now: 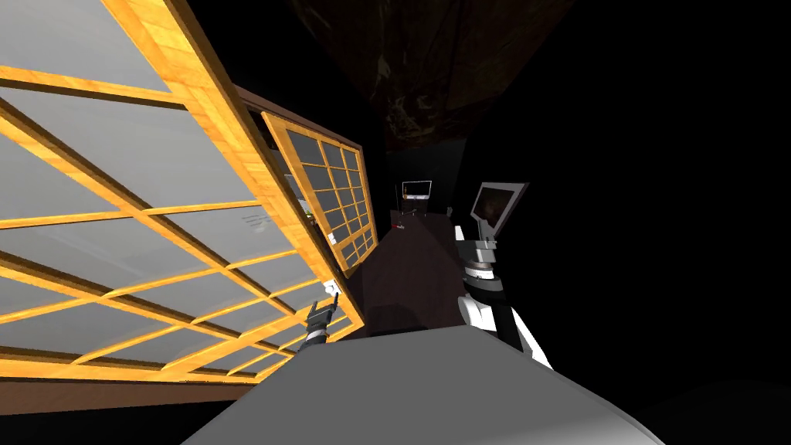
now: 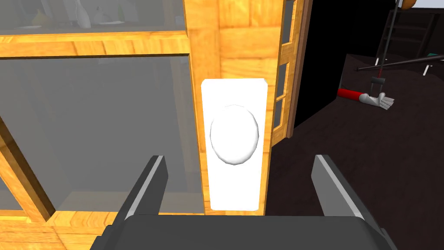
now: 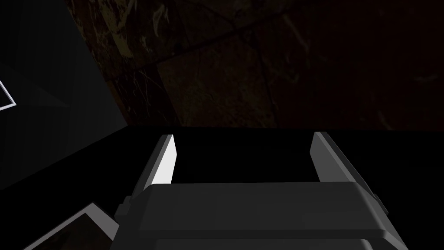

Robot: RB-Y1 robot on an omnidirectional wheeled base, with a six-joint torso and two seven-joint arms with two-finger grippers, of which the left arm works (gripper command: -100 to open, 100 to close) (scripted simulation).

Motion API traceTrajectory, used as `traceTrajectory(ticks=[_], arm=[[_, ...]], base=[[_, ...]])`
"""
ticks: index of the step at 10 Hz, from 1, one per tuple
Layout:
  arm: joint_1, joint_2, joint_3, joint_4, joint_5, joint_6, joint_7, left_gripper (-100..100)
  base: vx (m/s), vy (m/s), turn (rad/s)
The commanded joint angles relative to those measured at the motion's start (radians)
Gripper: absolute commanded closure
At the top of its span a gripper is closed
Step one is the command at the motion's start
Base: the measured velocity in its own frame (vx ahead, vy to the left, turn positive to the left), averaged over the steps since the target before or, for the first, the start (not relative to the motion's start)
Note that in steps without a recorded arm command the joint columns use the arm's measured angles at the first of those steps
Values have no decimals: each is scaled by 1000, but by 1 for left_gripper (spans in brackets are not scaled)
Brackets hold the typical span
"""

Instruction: Pull the door open

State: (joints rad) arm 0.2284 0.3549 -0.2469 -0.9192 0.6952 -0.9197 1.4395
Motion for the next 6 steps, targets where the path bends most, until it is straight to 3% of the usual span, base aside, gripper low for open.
traceTrajectory(ticks=[1, 3, 4, 6], arm=[[-7, 5, 10, 31, 4, -19, 19, -100], [-5, 7, 12, 20, 6, -11, 15, -100], [-5, 7, 12, 20, 6, -11, 15, 100], [-5, 7, 12, 20, 6, -11, 15, 100]], base=[[244, 58, -132], [129, 37, -32], [-7, -1, 19], [-27, -3, -10]])
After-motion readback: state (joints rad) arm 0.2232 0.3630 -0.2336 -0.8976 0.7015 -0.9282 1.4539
